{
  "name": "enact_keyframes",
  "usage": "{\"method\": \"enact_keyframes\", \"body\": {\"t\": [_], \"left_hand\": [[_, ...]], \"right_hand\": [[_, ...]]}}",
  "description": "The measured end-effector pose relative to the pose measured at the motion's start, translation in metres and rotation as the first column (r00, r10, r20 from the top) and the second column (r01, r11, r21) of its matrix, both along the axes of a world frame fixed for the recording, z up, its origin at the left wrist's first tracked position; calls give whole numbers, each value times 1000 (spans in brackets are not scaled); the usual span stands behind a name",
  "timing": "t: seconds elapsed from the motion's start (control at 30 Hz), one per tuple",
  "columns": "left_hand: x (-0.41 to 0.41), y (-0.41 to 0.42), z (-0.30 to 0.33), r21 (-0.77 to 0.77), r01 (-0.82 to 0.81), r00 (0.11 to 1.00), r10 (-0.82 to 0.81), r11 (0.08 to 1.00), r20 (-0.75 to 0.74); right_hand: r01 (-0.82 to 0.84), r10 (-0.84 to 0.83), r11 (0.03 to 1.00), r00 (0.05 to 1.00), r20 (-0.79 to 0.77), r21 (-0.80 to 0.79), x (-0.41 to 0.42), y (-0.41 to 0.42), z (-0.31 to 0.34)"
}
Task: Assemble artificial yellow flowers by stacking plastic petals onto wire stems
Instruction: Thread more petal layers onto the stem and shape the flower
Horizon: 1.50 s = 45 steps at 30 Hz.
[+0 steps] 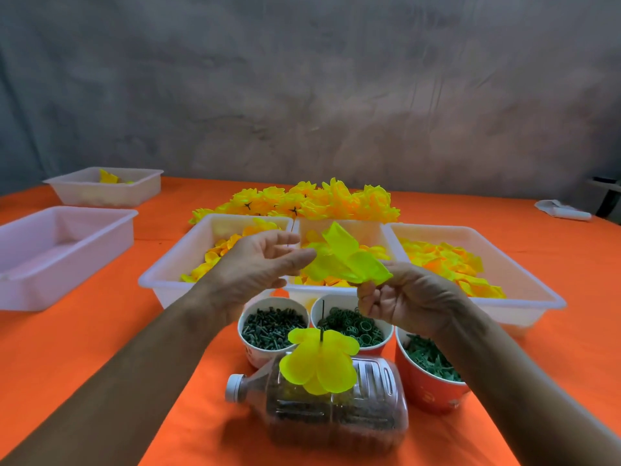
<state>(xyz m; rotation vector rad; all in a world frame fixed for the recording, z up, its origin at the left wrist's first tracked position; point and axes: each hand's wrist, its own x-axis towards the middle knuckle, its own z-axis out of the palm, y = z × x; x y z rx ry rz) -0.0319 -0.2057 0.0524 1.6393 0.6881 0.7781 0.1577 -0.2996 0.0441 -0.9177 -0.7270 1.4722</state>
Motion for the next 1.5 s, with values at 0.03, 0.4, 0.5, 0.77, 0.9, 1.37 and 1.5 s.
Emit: {"method": "enact_keyframes", "body": {"t": [0.03, 0.4, 0.5, 0.77, 0.9, 1.37, 1.5], "left_hand": [[4, -1, 3, -19, 22, 1000, -22, 1000, 23], [16, -1, 10, -245, 43, 982, 5, 968, 191], [17, 2, 7, -248, 121, 974, -67, 961, 215], [15, 3, 0, -310, 226, 955, -147, 923, 258], [11, 4, -7, -335, 135, 973, -61, 932, 224], [7, -1, -13, -361, 185, 969, -108, 914, 224], [2, 4, -19, -369, 212, 969, -145, 905, 200]], "right_hand": [[-29, 29, 1000, 999, 18, 0, -2, 0, 0], [61, -63, 998, 974, 216, 15, 7, -6, 14], [51, -74, 995, 957, 282, 88, 2, -9, 23], [123, -142, 989, 929, 341, 78, -25, -8, 26], [224, -233, 973, 928, 290, 63, -32, -7, 29], [174, -162, 985, 891, 424, 12, -39, -19, 26], [167, -156, 986, 887, 434, 13, -41, -22, 25]]}}
